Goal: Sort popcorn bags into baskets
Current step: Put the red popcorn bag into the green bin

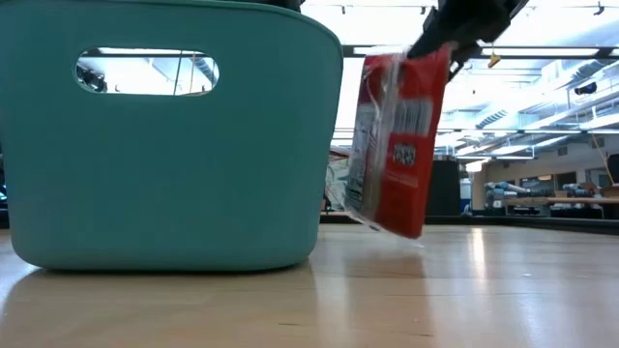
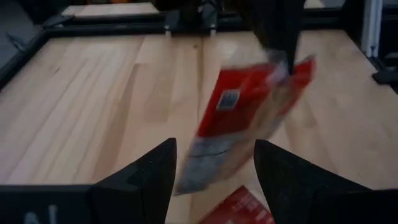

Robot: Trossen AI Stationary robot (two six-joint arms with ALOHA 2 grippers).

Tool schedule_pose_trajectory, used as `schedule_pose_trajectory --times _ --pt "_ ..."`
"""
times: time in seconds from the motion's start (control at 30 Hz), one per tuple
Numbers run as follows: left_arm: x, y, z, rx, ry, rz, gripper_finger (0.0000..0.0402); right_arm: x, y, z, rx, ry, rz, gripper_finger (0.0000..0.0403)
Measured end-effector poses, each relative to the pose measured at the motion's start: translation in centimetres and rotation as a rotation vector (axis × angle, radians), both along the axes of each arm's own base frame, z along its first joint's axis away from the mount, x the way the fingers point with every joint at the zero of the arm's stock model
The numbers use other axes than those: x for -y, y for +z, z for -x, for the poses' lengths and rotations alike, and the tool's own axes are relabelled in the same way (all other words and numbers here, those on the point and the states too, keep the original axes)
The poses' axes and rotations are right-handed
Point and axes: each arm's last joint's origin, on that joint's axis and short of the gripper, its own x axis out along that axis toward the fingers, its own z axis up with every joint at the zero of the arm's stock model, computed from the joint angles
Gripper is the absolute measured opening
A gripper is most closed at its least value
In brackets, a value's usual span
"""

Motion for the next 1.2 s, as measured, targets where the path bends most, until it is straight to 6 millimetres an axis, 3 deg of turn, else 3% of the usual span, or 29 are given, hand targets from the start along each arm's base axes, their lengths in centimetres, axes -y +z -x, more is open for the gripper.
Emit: schedule_pose_trajectory --times 0.17,0.27,0.53,0.8,0.97,1.2 --pt "0.0 0.4 0.3 -0.004 -0.031 0.005 0.0219 -0.3 0.5 -0.2 0.059 0.034 0.01 0.0" --pt "0.2 1.8 1.3 0.014 -0.037 0.016 0.0219 -0.4 1.4 -0.4 0.085 0.039 0.018 0.0" --pt "2.0 5.2 4.5 0.063 -0.007 -0.053 0.0208 -0.6 6.1 -1.2 0.175 0.052 0.153 0.0" --pt "3.4 5.0 8.7 0.112 0.04 -0.131 0.0177 -0.7 9.5 -1.9 0.349 0.1 0.264 0.0" --pt "3.0 4.7 11.6 0.159 0.046 -0.078 0.0167 -0.4 9.5 -2.9 0.405 0.099 0.29 0.0" --pt "2.2 5.5 15.3 0.253 0.05 -0.018 0.0164 -0.2 7.9 -7.2 0.364 0.129 0.371 0.0"
